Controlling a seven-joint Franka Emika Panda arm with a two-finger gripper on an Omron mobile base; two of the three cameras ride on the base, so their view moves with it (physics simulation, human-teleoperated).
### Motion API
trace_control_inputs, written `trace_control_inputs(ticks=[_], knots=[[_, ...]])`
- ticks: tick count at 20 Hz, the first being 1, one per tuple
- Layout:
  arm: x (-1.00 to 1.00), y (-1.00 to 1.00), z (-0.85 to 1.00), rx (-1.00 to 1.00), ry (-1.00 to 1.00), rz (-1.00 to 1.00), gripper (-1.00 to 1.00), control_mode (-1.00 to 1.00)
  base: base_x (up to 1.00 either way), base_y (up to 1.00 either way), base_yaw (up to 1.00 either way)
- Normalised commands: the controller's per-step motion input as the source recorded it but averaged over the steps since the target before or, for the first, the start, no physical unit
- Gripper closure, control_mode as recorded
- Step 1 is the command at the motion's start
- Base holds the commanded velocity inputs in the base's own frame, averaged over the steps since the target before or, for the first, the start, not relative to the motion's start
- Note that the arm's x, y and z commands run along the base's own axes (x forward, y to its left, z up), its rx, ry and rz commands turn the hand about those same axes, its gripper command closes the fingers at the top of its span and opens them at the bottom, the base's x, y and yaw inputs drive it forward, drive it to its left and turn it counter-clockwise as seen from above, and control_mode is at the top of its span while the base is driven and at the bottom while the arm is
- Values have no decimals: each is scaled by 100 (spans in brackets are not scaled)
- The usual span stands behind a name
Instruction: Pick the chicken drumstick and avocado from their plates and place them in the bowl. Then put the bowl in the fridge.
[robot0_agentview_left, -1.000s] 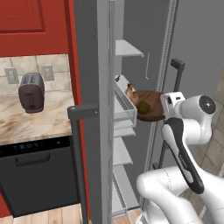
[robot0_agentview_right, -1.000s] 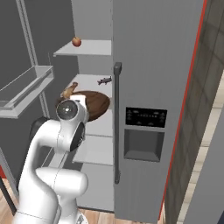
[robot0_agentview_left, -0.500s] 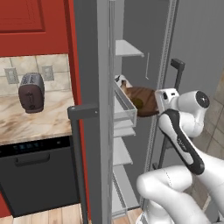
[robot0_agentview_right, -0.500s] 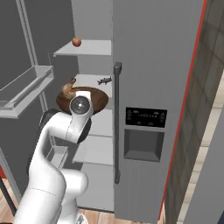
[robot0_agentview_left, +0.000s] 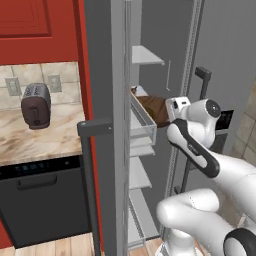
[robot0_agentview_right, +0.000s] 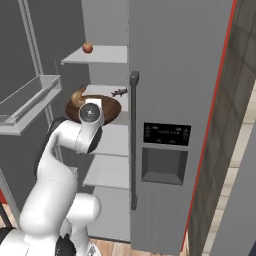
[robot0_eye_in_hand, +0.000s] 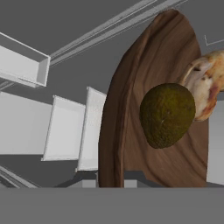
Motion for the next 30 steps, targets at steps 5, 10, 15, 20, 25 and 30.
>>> trace_control_inputs(ticks=[5, 10, 15, 20, 25, 30], knots=[[51, 12, 0, 0, 0, 0, 100, -100, 0, 0, 0], [55, 8, 0, 0, 0, 0, 100, -100, 0, 0, 0], [54, 0, 0, 0, 0, 6, 100, -100, 0, 0, 0], [52, 0, -1, -4, 0, 10, 100, -100, 0, 0, 0], [53, 1, -3, -7, 0, 8, 100, -100, 0, 0, 0], [45, 5, -4, -13, 0, 1, 100, -100, 0, 0, 0]])
